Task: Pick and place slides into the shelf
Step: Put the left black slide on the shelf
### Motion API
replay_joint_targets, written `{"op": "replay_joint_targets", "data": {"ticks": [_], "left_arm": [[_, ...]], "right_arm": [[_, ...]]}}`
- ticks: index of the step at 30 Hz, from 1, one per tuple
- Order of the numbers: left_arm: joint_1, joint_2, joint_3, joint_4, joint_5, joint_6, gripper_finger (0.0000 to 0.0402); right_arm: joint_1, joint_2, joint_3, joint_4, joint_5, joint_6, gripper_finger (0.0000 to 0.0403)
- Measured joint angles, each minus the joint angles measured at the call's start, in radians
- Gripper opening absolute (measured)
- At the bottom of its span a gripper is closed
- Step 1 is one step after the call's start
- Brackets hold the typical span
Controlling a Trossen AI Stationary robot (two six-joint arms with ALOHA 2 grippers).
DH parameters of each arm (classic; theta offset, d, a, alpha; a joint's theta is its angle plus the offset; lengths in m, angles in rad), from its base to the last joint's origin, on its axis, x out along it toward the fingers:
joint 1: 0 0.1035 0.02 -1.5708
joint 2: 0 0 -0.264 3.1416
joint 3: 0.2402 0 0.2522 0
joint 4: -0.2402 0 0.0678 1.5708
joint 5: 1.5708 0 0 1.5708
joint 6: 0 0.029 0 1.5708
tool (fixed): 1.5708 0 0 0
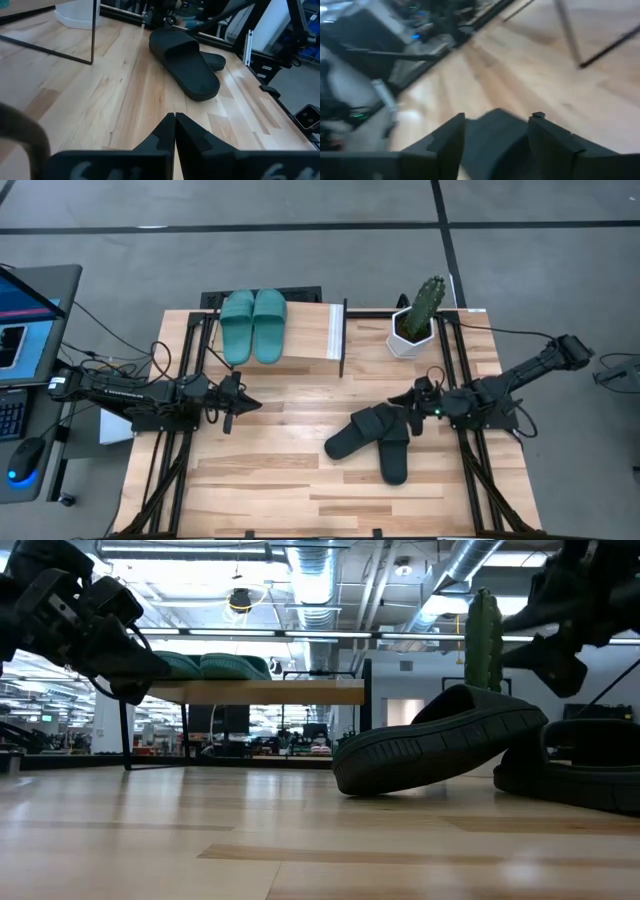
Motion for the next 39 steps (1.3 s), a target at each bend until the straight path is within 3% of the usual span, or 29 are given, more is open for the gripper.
{"op": "replay_joint_targets", "data": {"ticks": [6, 13, 24, 29, 34, 39], "left_arm": [[0.000, 0.000, 0.000, -0.010, -0.001, 0.000, 0.0000], [0.000, 0.000, 0.000, -0.082, -0.003, 0.000, 0.0000], [0.000, 0.000, 0.000, -0.073, -0.044, -0.001, 0.0000], [0.000, 0.000, 0.000, -0.073, -0.044, -0.003, 0.0000], [0.000, 0.000, 0.000, -0.073, -0.044, -0.008, 0.0000], [0.000, 0.000, 0.000, -0.073, -0.044, -0.036, 0.0000]], "right_arm": [[0.049, 0.054, 0.001, 0.033, -0.031, 0.137, 0.0235], [0.132, 0.207, 0.001, 0.165, 0.048, 0.202, 0.0222], [0.151, 0.397, 0.154, 0.135, 0.053, 0.238, 0.0192], [0.161, 0.459, 0.242, -0.031, 0.035, 0.288, 0.0178], [0.141, 0.461, 0.304, -0.329, 0.025, 0.394, 0.0168], [0.098, 0.446, 0.339, -0.508, 0.022, 0.429, 0.0167]]}}
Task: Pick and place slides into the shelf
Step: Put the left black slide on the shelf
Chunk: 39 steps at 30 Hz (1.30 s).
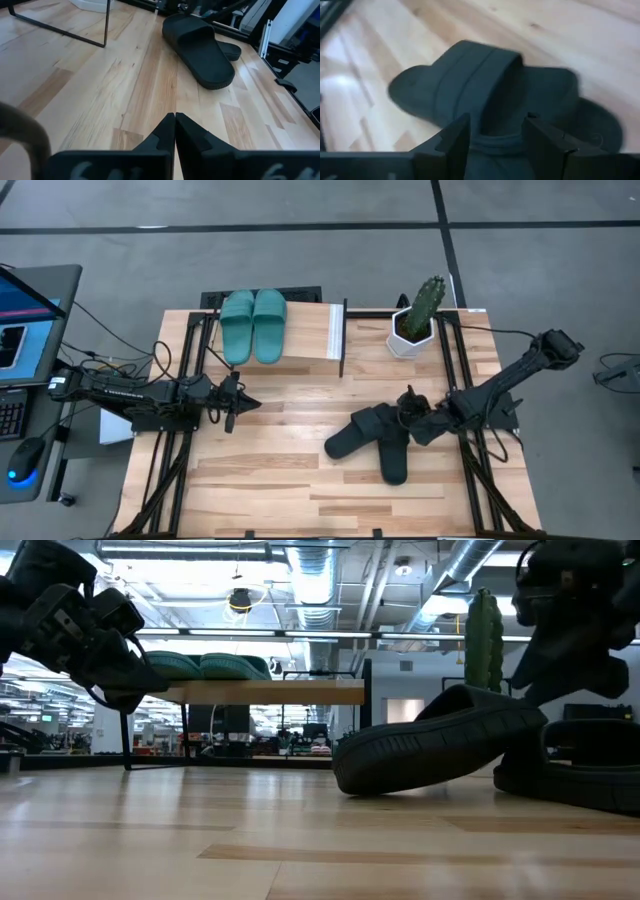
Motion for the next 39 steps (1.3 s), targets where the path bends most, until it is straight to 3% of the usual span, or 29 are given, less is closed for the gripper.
{"op": "replay_joint_targets", "data": {"ticks": [14, 27, 39], "left_arm": [[0.000, 0.000, 0.000, 0.001, 0.000, -0.005, 0.0000], [0.000, 0.000, 0.000, -0.001, 0.000, -0.005, 0.0000], [0.000, 0.000, 0.000, -0.002, 0.000, -0.005, 0.0000]], "right_arm": [[-0.126, -0.049, 0.021, -0.142, -0.099, -0.027, 0.0169], [-0.148, -0.036, 0.021, -0.139, -0.156, -0.020, 0.0172], [-0.152, 0.122, 0.021, -0.071, -0.161, -0.026, 0.0169]]}}
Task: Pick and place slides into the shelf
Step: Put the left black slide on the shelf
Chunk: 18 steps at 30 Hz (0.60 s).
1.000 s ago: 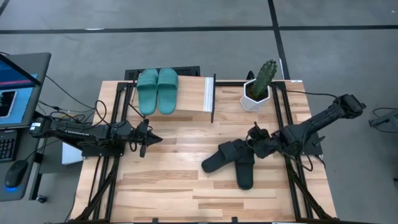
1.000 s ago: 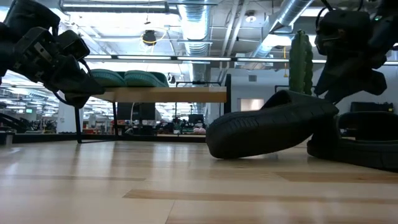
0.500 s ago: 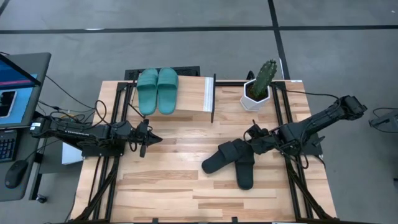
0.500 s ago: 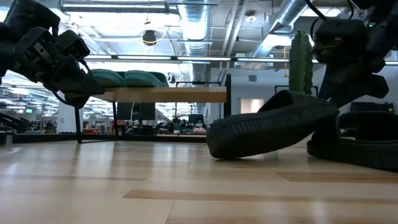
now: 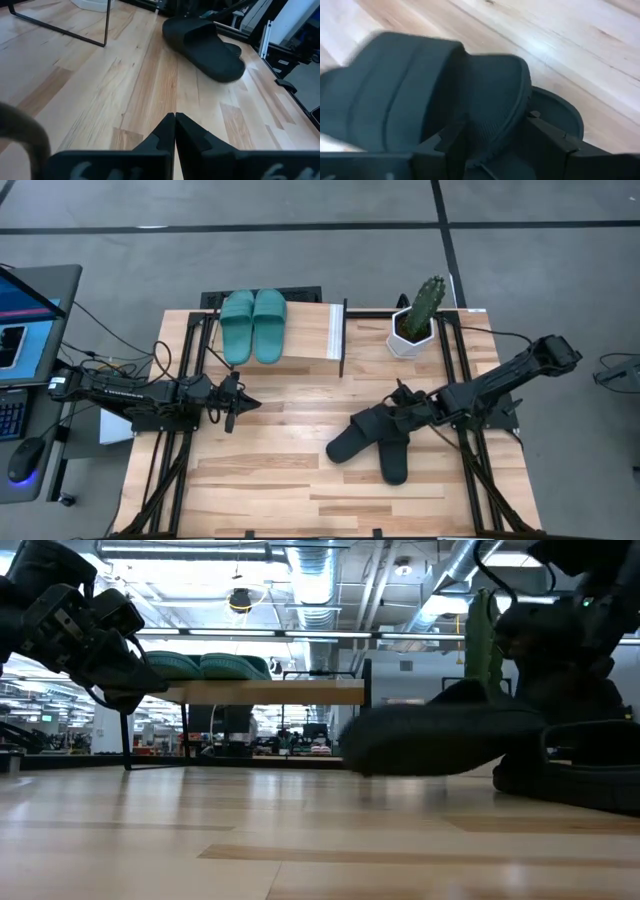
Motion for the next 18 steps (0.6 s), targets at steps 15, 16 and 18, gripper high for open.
{"op": "replay_joint_targets", "data": {"ticks": [15, 16, 18], "left_arm": [[0.000, 0.000, 0.000, -0.001, 0.000, 0.000, 0.0000], [0.000, 0.000, 0.000, -0.001, 0.000, 0.000, 0.0000], [0.000, 0.000, 0.000, -0.002, 0.000, 0.000, 0.0000]], "right_arm": [[-0.051, 0.085, 0.000, 0.059, -0.012, -0.034, 0.0122], [-0.051, 0.085, 0.000, 0.065, -0.011, -0.048, 0.0117], [-0.051, 0.086, -0.001, 0.076, -0.010, -0.053, 0.0095]]}}
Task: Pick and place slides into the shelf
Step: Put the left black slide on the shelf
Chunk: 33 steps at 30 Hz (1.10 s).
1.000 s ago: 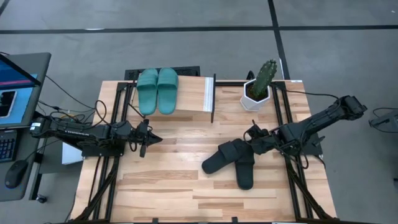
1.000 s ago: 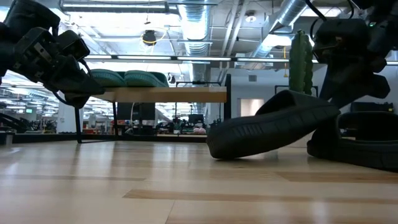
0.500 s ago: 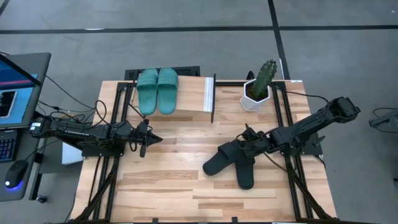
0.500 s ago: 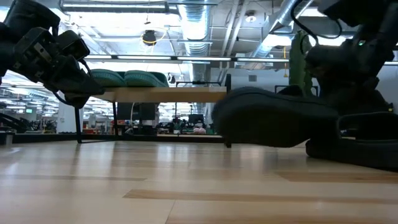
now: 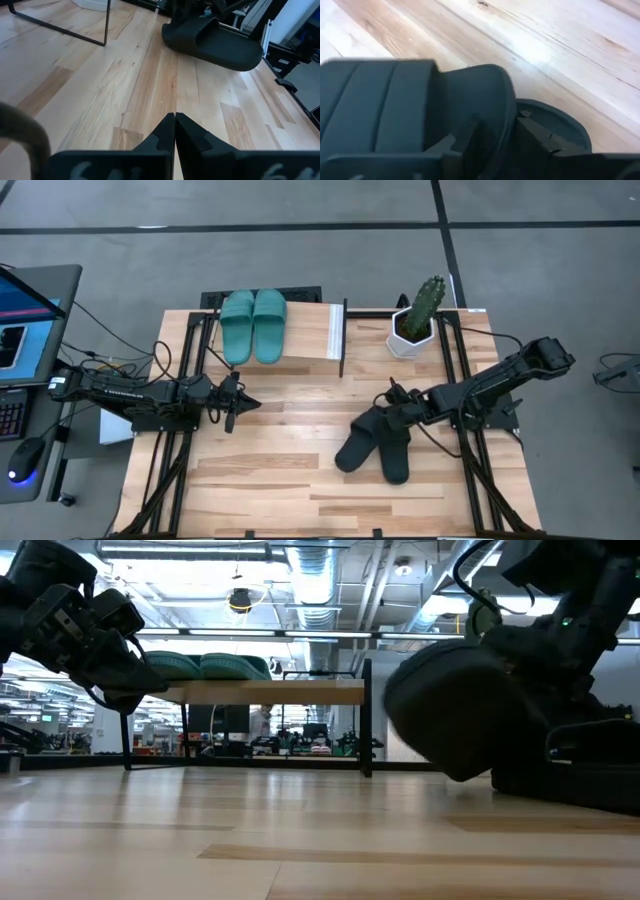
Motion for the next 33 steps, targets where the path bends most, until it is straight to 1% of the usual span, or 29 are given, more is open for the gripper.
{"op": "replay_joint_targets", "data": {"ticks": [3, 4, 7, 10, 12, 17, 22, 29, 33], "left_arm": [[0.000, 0.000, 0.000, -0.001, 0.000, 0.000, 0.0000], [0.000, 0.000, 0.000, -0.002, 0.000, 0.000, 0.0000], [0.000, 0.000, 0.000, -0.002, 0.000, 0.000, 0.0000], [0.000, 0.000, 0.000, -0.003, 0.000, 0.000, 0.0000], [0.000, 0.000, 0.000, -0.003, 0.000, 0.000, 0.0000], [0.000, 0.000, 0.000, -0.004, 0.000, 0.000, 0.0000], [0.000, 0.000, 0.000, -0.012, 0.000, 0.000, 0.0000], [0.000, 0.000, 0.000, -0.029, 0.000, 0.000, 0.0000], [0.000, 0.000, 0.000, -0.028, 0.000, 0.000, 0.0000]], "right_arm": [[0.000, 0.000, -0.001, 0.009, 0.002, -0.019, 0.0031], [0.003, 0.001, -0.001, 0.014, 0.002, -0.038, 0.0019], [0.010, 0.001, 0.003, 0.017, 0.027, -0.053, 0.0017], [0.011, -0.003, 0.025, 0.008, 0.044, -0.105, 0.0007], [0.012, -0.011, 0.051, -0.007, 0.077, -0.142, 0.0007], [0.012, -0.026, 0.153, -0.073, 0.154, -0.279, 0.0005], [0.012, -0.027, 0.256, -0.128, 0.210, -0.422, 0.0003], [0.013, -0.027, 0.361, -0.148, 0.251, -0.596, 0.0003], [-0.007, -0.027, 0.433, -0.153, 0.253, -0.706, 0.0003]]}}
